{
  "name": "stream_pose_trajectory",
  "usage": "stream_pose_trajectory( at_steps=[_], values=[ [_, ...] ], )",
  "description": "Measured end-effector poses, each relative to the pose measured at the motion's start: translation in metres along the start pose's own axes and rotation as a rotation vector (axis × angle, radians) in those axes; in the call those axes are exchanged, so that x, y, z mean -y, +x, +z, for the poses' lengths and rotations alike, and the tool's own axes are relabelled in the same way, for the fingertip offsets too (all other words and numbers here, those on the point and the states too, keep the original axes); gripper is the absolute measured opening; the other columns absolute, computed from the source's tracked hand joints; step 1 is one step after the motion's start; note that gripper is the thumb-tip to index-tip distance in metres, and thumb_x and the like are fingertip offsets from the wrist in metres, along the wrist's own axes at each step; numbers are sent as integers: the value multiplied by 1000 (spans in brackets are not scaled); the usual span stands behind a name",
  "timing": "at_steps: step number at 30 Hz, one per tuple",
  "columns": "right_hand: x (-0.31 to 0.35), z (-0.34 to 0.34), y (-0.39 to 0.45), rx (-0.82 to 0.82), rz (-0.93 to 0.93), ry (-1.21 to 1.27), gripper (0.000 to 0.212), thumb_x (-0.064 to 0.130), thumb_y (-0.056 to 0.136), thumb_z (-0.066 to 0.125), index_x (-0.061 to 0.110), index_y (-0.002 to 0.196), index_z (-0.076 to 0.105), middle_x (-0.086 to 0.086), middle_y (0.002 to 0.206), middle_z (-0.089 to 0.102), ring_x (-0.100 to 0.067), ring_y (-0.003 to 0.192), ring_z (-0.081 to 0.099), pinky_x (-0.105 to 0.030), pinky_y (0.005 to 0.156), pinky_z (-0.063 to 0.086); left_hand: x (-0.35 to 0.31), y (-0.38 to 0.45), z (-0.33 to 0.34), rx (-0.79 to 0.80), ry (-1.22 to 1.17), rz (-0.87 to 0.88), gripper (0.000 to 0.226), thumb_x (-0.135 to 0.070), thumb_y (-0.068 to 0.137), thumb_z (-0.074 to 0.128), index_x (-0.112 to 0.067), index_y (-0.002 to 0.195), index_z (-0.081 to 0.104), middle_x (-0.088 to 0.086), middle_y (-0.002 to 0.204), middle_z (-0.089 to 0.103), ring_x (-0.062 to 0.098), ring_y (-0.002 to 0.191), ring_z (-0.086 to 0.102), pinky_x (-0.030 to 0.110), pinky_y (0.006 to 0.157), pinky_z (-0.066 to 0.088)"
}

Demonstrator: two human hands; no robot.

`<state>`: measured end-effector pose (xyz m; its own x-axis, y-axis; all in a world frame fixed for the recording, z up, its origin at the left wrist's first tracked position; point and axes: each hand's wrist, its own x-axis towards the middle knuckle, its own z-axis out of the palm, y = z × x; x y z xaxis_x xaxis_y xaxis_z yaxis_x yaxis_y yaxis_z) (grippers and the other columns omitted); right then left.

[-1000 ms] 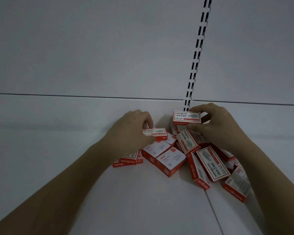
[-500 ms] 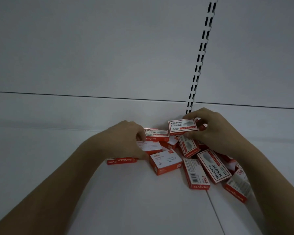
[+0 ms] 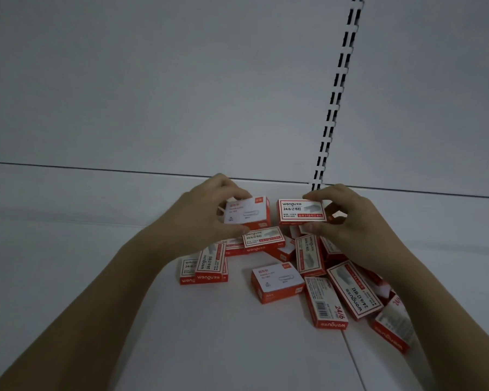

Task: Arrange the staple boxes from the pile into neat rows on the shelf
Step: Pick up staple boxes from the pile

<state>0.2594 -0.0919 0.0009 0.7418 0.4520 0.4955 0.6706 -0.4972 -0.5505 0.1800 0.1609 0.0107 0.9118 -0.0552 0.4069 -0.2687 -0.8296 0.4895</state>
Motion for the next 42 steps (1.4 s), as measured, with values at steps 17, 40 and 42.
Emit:
stream_pose_trajectory(
  at_steps=[17, 40, 42],
  values=[
    [36, 8, -7, -10, 161, 91, 42, 15, 76, 75, 31, 111, 59, 6, 105, 62, -6, 78, 64, -12, 49, 48, 2, -30, -5, -106, -283, -227, 50, -16, 83, 73, -22, 128, 54, -1, 123, 57, 13, 103, 58, 15, 71, 49],
    [76, -143, -178, -195, 290, -181, 36, 19, 81, 74, 25, 115, 62, 13, 102, 64, 2, 74, 64, -7, 55, 45, -147, -77, 19, 121, -476, 16, 41, -23, 73, 82, -22, 111, 67, -8, 102, 69, 5, 81, 66, 19, 73, 54],
    [65, -169, -203, -210, 304, -189, 35, 19, 81, 74, 25, 114, 63, 14, 101, 62, 3, 74, 64, -6, 56, 45, -177, -76, 38, 161, -469, 50, 44, -23, 71, 83, -20, 112, 67, -7, 104, 69, 3, 84, 65, 21, 78, 53]
  ],
)
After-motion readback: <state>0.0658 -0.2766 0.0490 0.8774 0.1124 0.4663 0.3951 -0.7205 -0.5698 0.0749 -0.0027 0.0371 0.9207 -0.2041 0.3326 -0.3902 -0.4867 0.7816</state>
